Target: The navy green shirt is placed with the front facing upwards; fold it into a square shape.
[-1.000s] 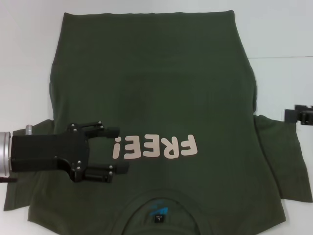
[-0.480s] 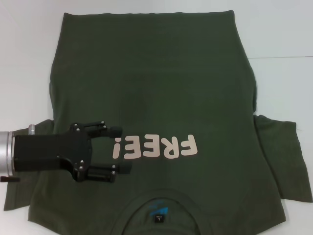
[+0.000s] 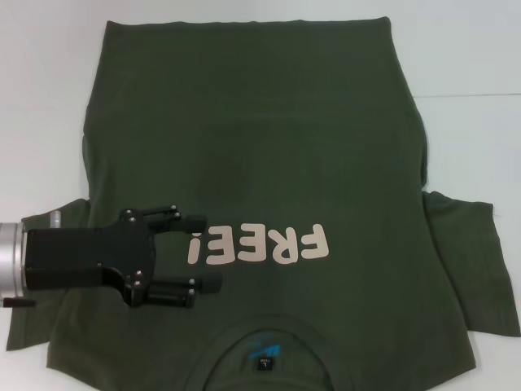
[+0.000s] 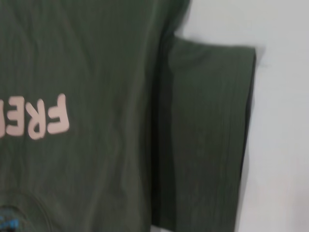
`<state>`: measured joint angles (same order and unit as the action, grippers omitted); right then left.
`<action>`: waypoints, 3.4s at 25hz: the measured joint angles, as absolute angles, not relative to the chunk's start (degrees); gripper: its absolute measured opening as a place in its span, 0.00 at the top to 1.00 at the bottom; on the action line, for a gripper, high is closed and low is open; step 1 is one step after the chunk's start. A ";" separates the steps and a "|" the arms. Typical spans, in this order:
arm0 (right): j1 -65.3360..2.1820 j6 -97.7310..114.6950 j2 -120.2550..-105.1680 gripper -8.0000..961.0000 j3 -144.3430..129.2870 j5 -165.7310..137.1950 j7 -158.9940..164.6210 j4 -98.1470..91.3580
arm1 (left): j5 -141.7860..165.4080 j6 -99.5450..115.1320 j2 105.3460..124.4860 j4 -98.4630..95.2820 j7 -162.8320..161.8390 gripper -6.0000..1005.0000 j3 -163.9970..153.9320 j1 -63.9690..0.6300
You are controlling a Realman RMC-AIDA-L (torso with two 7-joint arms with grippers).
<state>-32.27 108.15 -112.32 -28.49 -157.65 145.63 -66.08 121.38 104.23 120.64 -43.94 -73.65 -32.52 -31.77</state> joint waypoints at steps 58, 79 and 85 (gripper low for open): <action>-35.86 94.87 -112.85 0.11 -34.89 -159.92 147.30 -48.37 | 122.52 103.79 121.11 -43.76 -73.39 0.12 -33.22 -31.46; -37.46 93.21 -113.65 0.16 -34.89 -159.70 147.21 -46.82 | 122.52 103.79 121.11 -43.77 -73.28 0.12 -33.22 -31.12; -37.64 92.90 -113.96 0.23 -34.90 -159.69 146.84 -46.76 | 122.52 103.74 121.11 -43.77 -73.08 0.12 -33.13 -31.11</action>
